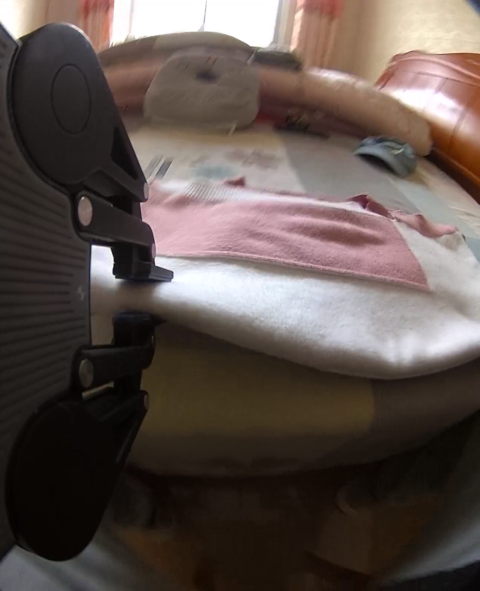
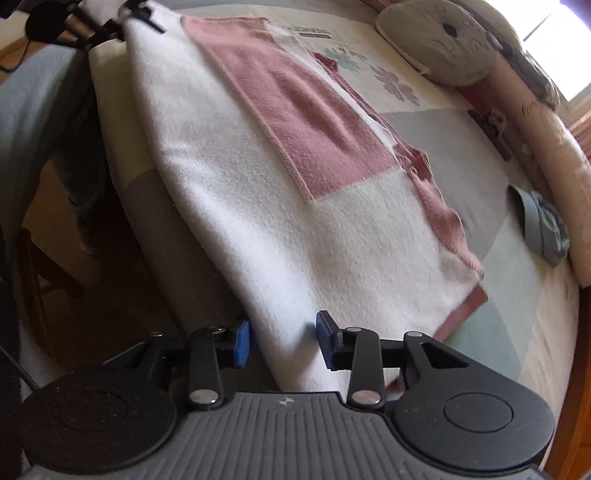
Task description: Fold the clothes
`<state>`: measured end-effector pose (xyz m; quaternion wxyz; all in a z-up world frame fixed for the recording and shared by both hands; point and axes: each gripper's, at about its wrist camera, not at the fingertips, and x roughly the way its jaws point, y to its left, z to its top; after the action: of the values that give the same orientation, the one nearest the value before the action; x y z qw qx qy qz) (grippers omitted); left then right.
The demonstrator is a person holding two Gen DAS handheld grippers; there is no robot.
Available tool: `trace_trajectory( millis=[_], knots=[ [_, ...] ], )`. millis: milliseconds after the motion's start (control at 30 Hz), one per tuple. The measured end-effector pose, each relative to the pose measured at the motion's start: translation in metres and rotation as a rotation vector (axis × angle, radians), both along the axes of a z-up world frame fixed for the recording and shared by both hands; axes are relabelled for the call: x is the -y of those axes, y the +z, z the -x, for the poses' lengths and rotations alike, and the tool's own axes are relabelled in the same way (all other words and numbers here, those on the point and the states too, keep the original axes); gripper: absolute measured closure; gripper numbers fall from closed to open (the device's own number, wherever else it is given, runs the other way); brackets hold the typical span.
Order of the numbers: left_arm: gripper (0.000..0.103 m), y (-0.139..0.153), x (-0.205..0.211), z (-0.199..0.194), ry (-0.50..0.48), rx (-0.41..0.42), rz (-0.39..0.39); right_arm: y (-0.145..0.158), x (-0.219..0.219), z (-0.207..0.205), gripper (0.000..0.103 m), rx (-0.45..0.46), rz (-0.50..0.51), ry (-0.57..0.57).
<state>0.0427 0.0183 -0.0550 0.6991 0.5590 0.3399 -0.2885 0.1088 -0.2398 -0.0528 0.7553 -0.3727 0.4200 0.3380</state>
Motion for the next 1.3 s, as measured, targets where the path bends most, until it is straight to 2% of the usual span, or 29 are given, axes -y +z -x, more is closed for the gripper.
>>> trace_trajectory(
  millis=[67, 133, 167, 200, 267, 367, 500, 600, 633, 733, 800, 867, 967, 1033, 1133, 1167, 1200, 1233, 1300],
  knots=[
    [0.084, 0.014, -0.005, -0.005, 0.06, -0.012, 0.097, 0.016, 0.022, -0.006, 0.046, -0.041, -0.075, -0.076],
    [0.082, 0.027, -0.01, -0.011, 0.122, -0.019, 0.194, 0.033, 0.043, -0.011, 0.045, -0.056, -0.169, -0.154],
    [0.074, 0.033, -0.013, -0.014, 0.153, -0.022, 0.243, 0.04, 0.049, -0.013, 0.044, -0.054, -0.212, -0.184],
    [0.063, 0.04, -0.015, -0.017, 0.184, -0.025, 0.291, 0.046, 0.054, -0.015, 0.043, -0.05, -0.257, -0.214],
    [0.055, 0.052, -0.02, -0.023, 0.246, -0.031, 0.388, 0.051, 0.057, -0.023, 0.04, -0.044, -0.344, -0.258],
    [0.055, 0.028, -0.021, -0.039, 0.369, -0.123, 0.512, 0.039, 0.05, -0.033, 0.038, -0.065, -0.421, -0.318],
    [0.054, -0.019, -0.031, -0.039, 0.519, -0.168, 0.512, 0.002, 0.045, -0.029, 0.038, -0.105, -0.431, -0.377],
    [0.052, -0.016, -0.046, -0.038, 0.563, -0.179, 0.571, -0.02, 0.05, -0.024, 0.037, -0.12, -0.433, -0.42],
    [0.052, -0.011, -0.046, -0.04, 0.573, -0.169, 0.567, -0.022, 0.052, -0.023, 0.037, -0.116, -0.441, -0.425],
    [0.052, 0.009, -0.039, -0.05, 0.545, -0.1, 0.569, -0.011, 0.046, -0.027, 0.036, -0.067, -0.437, -0.43],
    [0.042, 0.021, -0.032, -0.064, 0.529, -0.077, 0.631, -0.006, 0.042, -0.035, 0.024, -0.035, -0.463, -0.437],
    [0.032, 0.03, -0.025, -0.079, 0.523, -0.061, 0.693, 0.0, 0.038, -0.043, 0.016, -0.003, -0.49, -0.445],
    [0.031, 0.03, -0.016, -0.102, 0.557, -0.082, 0.788, 0.008, 0.031, -0.056, 0.013, 0.045, -0.529, -0.456],
    [0.031, 0.018, -0.015, -0.113, 0.596, -0.124, 0.851, 0.001, 0.031, -0.065, 0.012, 0.055, -0.537, -0.499],
    [0.031, -0.008, -0.019, -0.123, 0.679, -0.153, 0.884, -0.025, 0.037, -0.076, 0.01, 0.033, -0.516, -0.622],
    [0.03, -0.019, -0.023, -0.126, 0.729, -0.161, 0.884, -0.03, 0.041, -0.074, 0.009, 0.037, -0.544, -0.63],
    [0.024, -0.03, -0.028, -0.128, 0.778, -0.169, 0.885, -0.035, 0.045, -0.071, 0.005, 0.042, -0.573, -0.638],
    [0.023, -0.033, -0.035, -0.126, 0.79, -0.166, 0.946, -0.036, 0.049, -0.064, 0.003, 0.056, -0.611, -0.632],
    [0.023, -0.03, -0.041, -0.123, 0.806, -0.17, 0.988, -0.037, 0.052, -0.057, 0.0, 0.072, -0.651, -0.641]
  ],
)
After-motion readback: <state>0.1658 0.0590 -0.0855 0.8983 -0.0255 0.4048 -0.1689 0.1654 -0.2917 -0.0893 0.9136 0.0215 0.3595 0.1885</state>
